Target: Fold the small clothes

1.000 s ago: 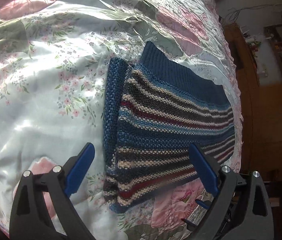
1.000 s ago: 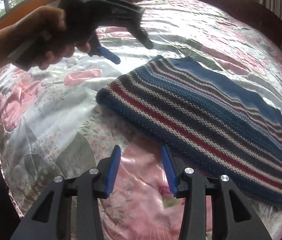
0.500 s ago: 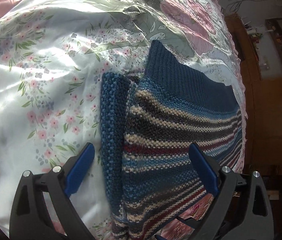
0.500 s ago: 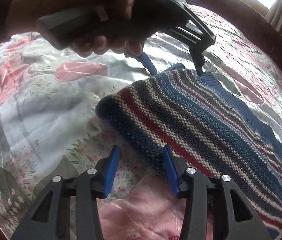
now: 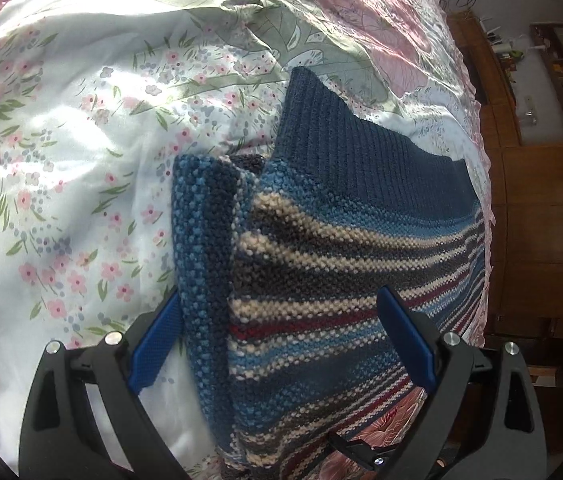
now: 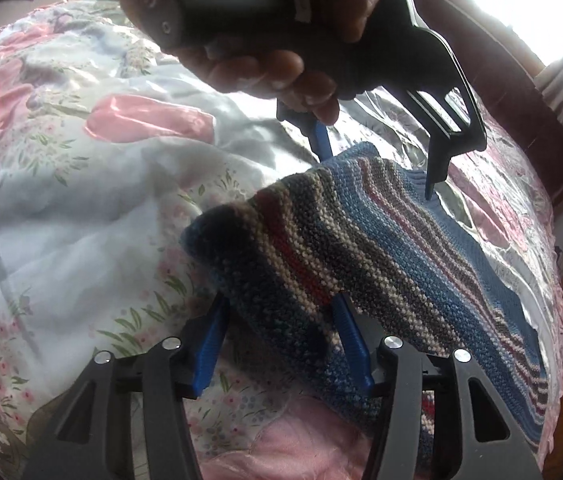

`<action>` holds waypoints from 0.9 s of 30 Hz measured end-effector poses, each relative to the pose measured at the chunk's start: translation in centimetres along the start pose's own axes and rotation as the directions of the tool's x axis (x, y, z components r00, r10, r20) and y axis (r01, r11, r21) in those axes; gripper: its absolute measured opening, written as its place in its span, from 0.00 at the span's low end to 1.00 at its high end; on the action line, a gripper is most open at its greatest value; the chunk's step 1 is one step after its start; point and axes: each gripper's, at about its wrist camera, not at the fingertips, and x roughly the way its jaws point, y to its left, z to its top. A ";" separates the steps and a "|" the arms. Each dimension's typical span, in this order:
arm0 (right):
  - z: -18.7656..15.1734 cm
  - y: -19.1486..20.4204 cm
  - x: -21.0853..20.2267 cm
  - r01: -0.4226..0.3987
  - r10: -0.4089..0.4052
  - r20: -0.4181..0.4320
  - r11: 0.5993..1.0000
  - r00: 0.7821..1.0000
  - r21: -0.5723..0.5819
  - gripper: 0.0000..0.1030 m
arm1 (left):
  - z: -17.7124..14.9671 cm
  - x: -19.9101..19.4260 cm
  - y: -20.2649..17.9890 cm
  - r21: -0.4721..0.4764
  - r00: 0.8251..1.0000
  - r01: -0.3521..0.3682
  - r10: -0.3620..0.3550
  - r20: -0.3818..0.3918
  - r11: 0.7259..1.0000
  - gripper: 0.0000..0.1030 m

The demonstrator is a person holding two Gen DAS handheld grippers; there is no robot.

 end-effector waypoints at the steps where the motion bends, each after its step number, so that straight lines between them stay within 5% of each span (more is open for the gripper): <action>1: 0.3 0.2 0.1 0.015 -0.015 0.003 1.000 1.000 -0.008 0.53 | 0.2 0.0 0.0 -0.007 1.000 0.011 -0.011 0.003 1.000 0.91; 5: 1.2 0.9 0.9 0.074 -0.073 0.010 0.997 0.997 -0.031 0.53 | 0.6 0.3 -0.3 0.004 1.000 0.018 -0.018 0.012 1.000 0.88; 10: 1.9 1.2 1.3 0.091 -0.091 0.020 0.996 0.996 -0.015 0.53 | 0.8 0.4 0.4 0.003 0.999 -0.049 0.049 0.005 0.999 0.47; 15: 2.0 0.7 1.2 0.062 -0.062 0.030 0.998 0.998 0.028 0.26 | 0.8 -0.3 0.3 0.019 0.996 -0.084 0.084 0.017 0.996 0.25; 27: 2.4 -1.4 -1.7 0.047 -0.057 0.089 0.993 0.994 0.105 0.13 | 0.7 -2.6 -2.8 0.056 0.985 -0.165 0.161 0.060 0.985 0.20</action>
